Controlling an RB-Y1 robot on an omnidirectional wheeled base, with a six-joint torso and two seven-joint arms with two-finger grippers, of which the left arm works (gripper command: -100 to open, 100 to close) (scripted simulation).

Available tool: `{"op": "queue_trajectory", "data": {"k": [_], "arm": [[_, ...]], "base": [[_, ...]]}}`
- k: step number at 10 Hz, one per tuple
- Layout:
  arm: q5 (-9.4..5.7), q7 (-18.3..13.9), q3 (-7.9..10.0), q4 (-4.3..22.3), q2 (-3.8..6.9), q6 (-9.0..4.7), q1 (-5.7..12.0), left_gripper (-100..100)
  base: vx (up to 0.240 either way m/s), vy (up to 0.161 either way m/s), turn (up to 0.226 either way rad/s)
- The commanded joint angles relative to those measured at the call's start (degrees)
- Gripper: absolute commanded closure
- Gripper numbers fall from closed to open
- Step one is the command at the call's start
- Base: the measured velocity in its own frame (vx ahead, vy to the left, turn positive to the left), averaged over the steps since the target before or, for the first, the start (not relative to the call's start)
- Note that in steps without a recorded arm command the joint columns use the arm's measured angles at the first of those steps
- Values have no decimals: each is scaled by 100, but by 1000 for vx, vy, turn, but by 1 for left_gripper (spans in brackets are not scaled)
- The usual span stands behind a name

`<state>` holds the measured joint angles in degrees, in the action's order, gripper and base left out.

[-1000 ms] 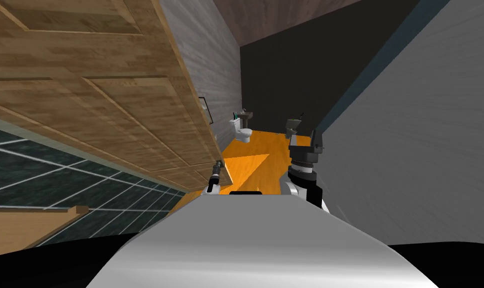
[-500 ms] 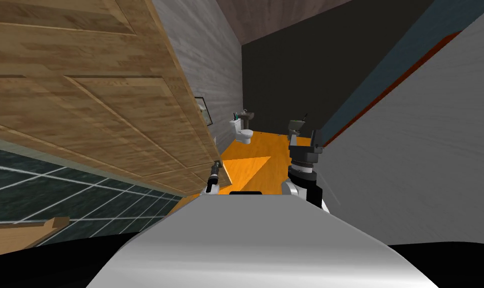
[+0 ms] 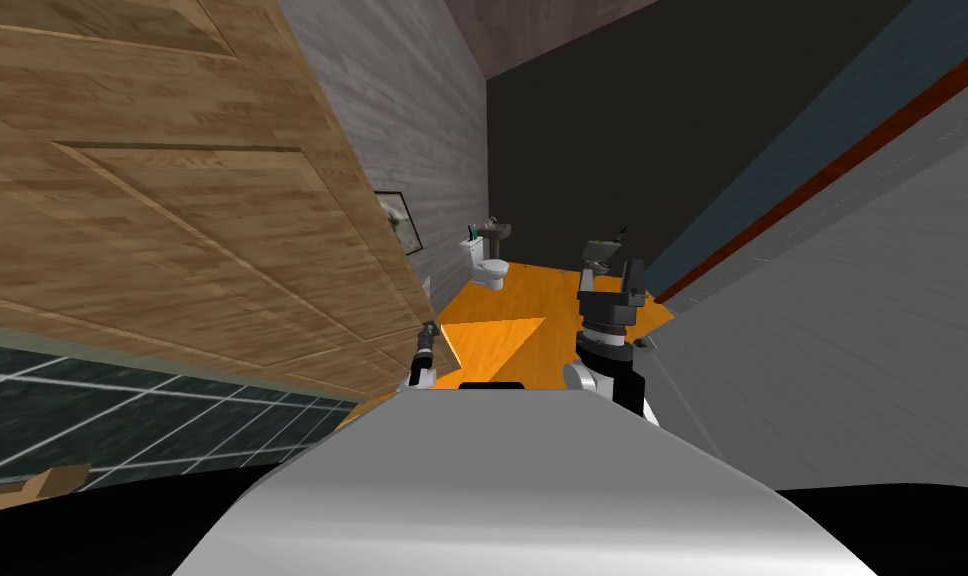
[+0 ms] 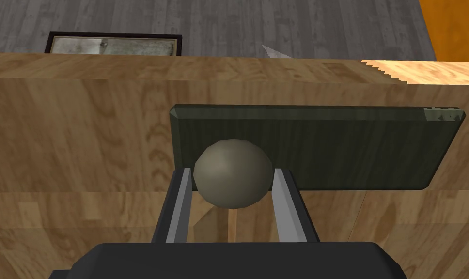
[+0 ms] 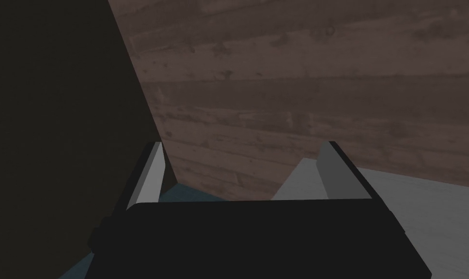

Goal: Push the door open

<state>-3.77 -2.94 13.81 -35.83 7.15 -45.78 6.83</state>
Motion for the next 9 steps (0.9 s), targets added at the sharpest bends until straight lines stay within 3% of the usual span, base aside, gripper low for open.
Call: {"op": "queue_trajectory", "data": {"k": [1,5,6,9], "arm": [[-66,58,121,-54,12,37,-24,100],[-178,141,319,-35,33,34,-28,100],[-165,127,295,-5,31,52,-35,100],[-272,194,486,10,71,30,-39,100]], "base": [[194,-56,53],[197,-54,60],[95,-10,31],[182,-7,46]]}}
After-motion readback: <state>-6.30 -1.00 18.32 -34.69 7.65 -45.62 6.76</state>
